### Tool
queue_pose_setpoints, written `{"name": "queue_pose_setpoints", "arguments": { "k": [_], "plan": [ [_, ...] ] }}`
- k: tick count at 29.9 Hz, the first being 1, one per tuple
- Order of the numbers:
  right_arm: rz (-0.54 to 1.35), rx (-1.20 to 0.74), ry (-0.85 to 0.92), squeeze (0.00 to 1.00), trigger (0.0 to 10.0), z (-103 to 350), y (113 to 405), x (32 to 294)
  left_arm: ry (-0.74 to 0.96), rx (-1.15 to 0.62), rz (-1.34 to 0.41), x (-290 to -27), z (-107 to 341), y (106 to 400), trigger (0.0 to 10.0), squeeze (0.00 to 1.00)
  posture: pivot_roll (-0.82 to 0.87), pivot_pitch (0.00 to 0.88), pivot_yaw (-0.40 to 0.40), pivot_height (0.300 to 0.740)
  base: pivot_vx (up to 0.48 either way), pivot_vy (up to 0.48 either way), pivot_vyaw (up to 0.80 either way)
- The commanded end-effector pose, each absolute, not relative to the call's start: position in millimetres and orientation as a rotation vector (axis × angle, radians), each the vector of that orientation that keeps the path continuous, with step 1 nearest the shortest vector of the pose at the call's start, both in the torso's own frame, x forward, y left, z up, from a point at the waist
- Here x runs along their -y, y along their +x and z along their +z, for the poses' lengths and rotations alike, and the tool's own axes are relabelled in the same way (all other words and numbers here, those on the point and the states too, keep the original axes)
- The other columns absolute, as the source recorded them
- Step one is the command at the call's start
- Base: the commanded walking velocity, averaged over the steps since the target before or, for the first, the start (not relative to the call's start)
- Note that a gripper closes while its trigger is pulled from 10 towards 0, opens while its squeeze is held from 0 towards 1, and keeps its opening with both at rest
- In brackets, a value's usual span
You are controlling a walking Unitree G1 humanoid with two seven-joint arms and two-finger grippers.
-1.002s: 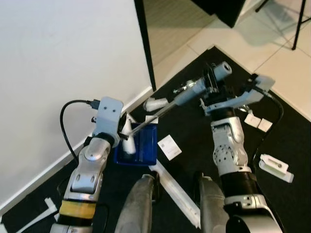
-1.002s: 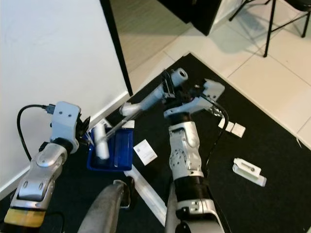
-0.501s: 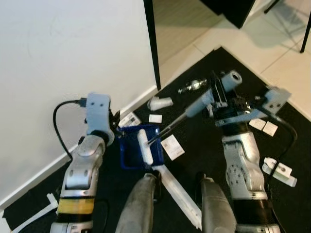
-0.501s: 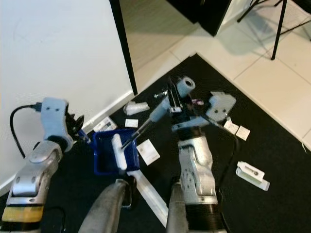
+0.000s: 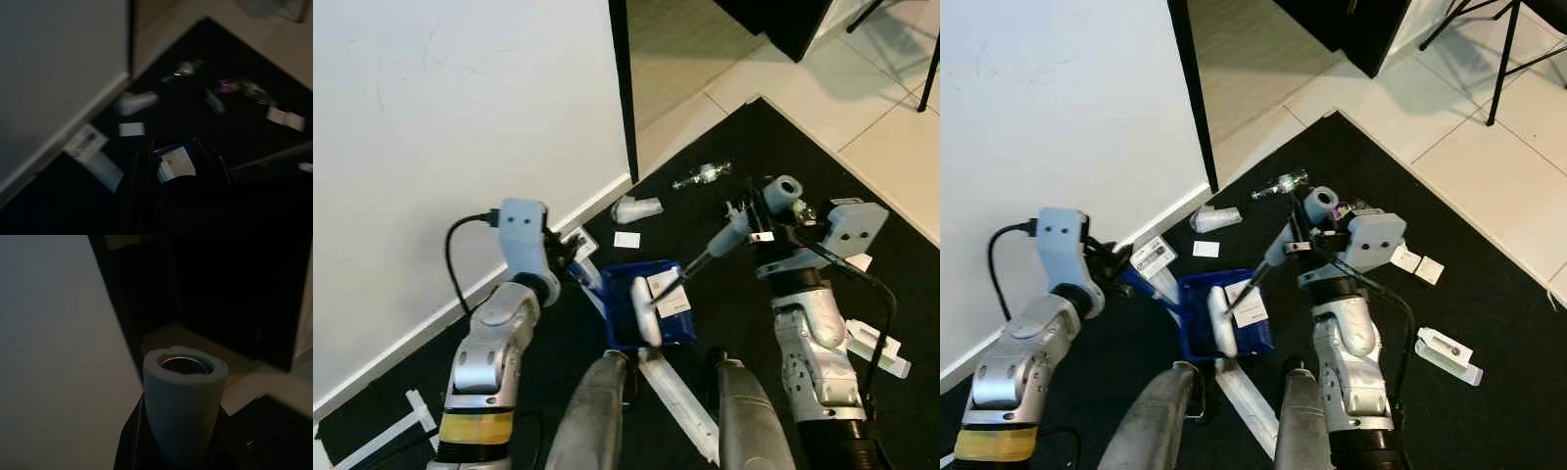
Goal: Sweep floor
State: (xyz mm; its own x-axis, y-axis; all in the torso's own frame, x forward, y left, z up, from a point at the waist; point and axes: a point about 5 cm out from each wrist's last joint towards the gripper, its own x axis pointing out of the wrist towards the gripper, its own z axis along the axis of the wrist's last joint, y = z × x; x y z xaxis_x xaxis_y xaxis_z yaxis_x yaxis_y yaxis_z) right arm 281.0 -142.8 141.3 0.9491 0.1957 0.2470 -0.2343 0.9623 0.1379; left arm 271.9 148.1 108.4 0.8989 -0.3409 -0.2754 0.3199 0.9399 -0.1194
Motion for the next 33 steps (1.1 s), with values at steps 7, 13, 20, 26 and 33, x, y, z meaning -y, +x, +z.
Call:
{"name": "queue_pose_setpoints", "arguments": {
  "k": [7,13,20,26,33],
  "plan": [
    [0.161,0.292,0.02,0.0,10.0,153.8,282.6,173.2,-0.07,-0.4,-0.419,-130.9,84.3,263.3,10.0,0.0,0.01,0.306,0.05,0.74,0.0,0.0,0.0],
    [0.187,0.351,-0.012,0.0,10.0,170.2,282.3,175.7,-0.031,-0.398,-0.379,-134.2,81.8,266.1,10.0,0.0,0.0,0.303,0.05,0.74,0.0,0.0,0.0],
    [0.279,0.484,0.139,0.0,10.0,215.7,279.0,171.0,-0.029,-0.409,-0.303,-140.4,78.2,273.2,10.0,0.0,0.0,0.299,0.051,0.74,0.0,0.0,0.0],
    [0.296,0.671,0.369,0.0,10.0,270.3,275.0,178.7,-0.053,-0.419,-0.324,-132.5,74.7,274.9,10.0,0.0,-0.03,0.298,0.052,0.74,0.0,0.0,0.0],
    [0.313,0.555,0.19,0.0,10.0,246.8,272.8,191.3,-0.06,-0.42,-0.341,-126.0,74.0,274.3,10.0,0.0,-0.03,0.301,0.047,0.74,0.0,0.0,0.0]
  ]
}}
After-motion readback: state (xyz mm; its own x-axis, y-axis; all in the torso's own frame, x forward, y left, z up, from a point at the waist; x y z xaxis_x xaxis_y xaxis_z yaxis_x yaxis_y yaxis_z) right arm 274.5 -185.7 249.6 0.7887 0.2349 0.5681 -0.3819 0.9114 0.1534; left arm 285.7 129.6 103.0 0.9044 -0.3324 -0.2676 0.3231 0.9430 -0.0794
